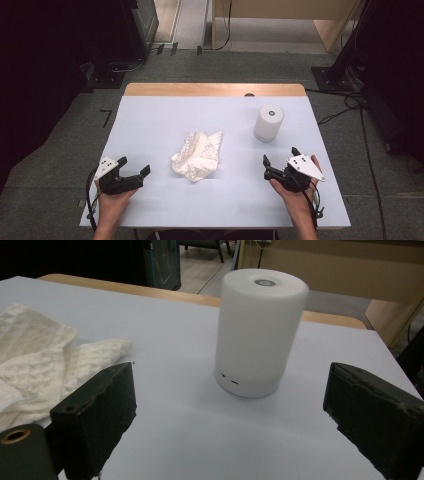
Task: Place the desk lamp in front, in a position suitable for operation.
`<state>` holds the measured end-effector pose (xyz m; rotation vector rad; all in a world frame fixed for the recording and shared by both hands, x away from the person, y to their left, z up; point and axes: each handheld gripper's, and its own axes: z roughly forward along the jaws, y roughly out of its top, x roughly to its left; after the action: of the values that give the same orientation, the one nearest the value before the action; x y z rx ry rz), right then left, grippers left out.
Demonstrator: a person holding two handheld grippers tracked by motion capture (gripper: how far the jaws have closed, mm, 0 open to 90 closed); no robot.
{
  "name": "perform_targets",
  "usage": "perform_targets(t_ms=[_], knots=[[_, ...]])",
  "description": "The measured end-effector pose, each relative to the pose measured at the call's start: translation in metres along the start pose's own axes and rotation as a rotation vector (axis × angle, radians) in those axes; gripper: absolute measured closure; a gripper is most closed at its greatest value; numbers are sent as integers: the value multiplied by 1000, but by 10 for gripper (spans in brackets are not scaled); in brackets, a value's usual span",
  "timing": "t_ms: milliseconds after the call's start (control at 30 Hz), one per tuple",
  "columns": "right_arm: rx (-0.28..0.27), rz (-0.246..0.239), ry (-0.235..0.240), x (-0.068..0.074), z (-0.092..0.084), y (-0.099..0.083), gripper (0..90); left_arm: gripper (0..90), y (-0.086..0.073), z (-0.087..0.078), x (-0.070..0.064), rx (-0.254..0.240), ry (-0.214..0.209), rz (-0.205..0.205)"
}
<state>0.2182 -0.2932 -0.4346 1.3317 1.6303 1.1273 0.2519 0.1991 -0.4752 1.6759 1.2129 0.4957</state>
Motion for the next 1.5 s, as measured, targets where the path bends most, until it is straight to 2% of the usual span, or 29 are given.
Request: perform_targets(t_ms=[67, 167, 200, 267, 300, 400, 433, 467, 500, 533, 567, 733, 767, 1133, 1233, 1367, 1500], knots=[[4, -18, 13, 12, 6, 5, 65, 0, 0, 0, 0, 2, -2, 0], [13, -28, 22, 20, 9, 8, 65, 0, 0, 0, 0, 3, -2, 1], [13, -21, 29, 26, 12, 10, 64, 0, 0, 0, 0, 4, -3, 1], [11, -24, 34, 29, 14, 11, 65, 0, 0, 0, 0, 5, -3, 0], [13, -13, 35, 32, 15, 12, 65, 0, 0, 0, 0, 5, -4, 0], [12, -22, 52, 46, 22, 16, 65, 0, 0, 1, -1, 4, -8, -2], [12, -22, 52, 46, 22, 16, 65, 0, 0, 1, -1, 4, -9, -2], [13, -36, 59, 54, 26, 18, 65, 0, 0, 1, -1, 6, -11, 3], [13, -36, 59, 54, 26, 18, 65, 0, 0, 1, -2, 7, -12, 5], [13, -45, 72, 62, 29, 20, 65, 0, 0, 1, -2, 5, -13, 4], [13, -45, 72, 62, 29, 20, 65, 0, 0, 1, -2, 5, -13, 4], [15, -60, 108, 86, 40, 26, 65, 0, 1, 1, -2, 1, -16, 0], [15, -60, 108, 86, 40, 26, 65, 0, 1, 1, -2, 0, -16, 0], [27, -63, 158, 126, 62, 23, 92, 0, 1, 2, -2, 6, -24, 5], [46, -57, 172, 138, 72, 21, 95, 0, 2, 2, -3, 10, -27, 10], [63, -50, 189, 146, 78, 18, 115, 0, 2, 2, -3, 9, -27, 11], [86, -76, 193, 157, 85, 10, 127, 0, 2, 2, -2, 6, -25, 7]])
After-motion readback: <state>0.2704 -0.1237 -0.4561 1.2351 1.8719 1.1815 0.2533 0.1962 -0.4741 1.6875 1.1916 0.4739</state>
